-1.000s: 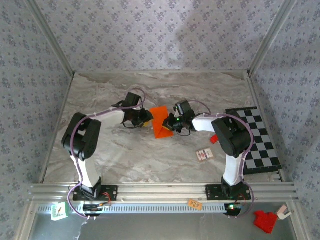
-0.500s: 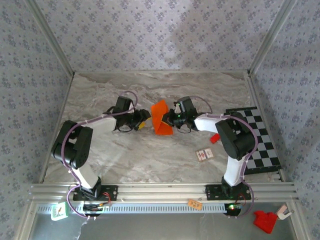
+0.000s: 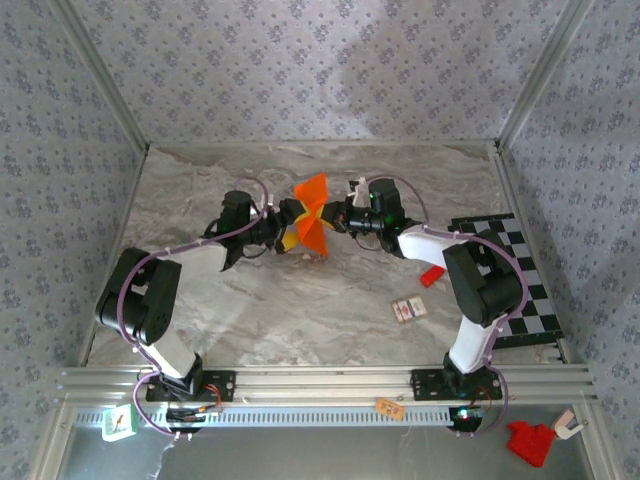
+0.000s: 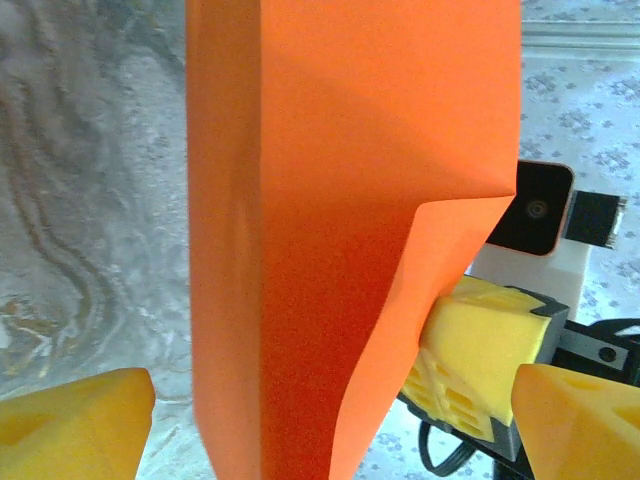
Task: Fold a paper plane with a square sheet of paper (pick it up from the middle)
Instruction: Turn over the paper at the center of the table.
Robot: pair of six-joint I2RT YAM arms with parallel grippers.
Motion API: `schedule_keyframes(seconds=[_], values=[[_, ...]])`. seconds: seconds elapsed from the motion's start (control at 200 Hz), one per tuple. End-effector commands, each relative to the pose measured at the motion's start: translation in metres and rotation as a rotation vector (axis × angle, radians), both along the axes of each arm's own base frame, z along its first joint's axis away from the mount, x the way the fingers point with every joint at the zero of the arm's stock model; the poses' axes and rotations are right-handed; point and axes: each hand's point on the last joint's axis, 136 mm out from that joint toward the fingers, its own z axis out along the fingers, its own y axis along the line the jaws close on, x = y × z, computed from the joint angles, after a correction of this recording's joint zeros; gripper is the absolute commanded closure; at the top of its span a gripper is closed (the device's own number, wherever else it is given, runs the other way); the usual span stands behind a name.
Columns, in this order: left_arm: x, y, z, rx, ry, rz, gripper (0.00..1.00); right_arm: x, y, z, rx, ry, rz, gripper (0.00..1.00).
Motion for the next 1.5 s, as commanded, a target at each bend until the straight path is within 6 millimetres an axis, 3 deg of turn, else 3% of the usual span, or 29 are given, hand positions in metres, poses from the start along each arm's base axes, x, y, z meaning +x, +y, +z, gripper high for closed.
schedule_keyframes(seconds=[0.0,0.76,0.84,1.014,1.229,1.379,1.494], values=[[0.002,-0.005,0.037,-0.076,-0.073,-0.025,0.09,-0.003,0.002,0.018,0.077,-0.007,0.025,0.99],[0.008,-0.005,0.048,-0.056,-0.162,-0.033,0.76,-0.002,-0.006,-0.002,0.071,0.061,0.009,0.94],[0.009,-0.004,0.047,-0.046,-0.164,-0.03,0.81,-0.003,-0.008,-0.004,0.057,0.065,0.007,0.9],[0.009,0.003,0.035,0.027,-0.155,-0.025,0.88,-0.003,-0.028,-0.011,-0.064,0.047,-0.037,0.72],[0.002,0.025,0.006,0.323,-0.14,-0.053,0.91,-0.004,-0.074,-0.02,-0.371,-0.006,-0.141,0.58],[-0.005,0.063,-0.015,0.695,-0.113,-0.087,0.91,-0.004,-0.103,-0.022,-0.536,-0.033,-0.2,0.53],[-0.005,0.094,-0.018,0.976,-0.087,-0.115,0.9,-0.005,-0.113,-0.021,-0.589,-0.049,-0.23,0.5]])
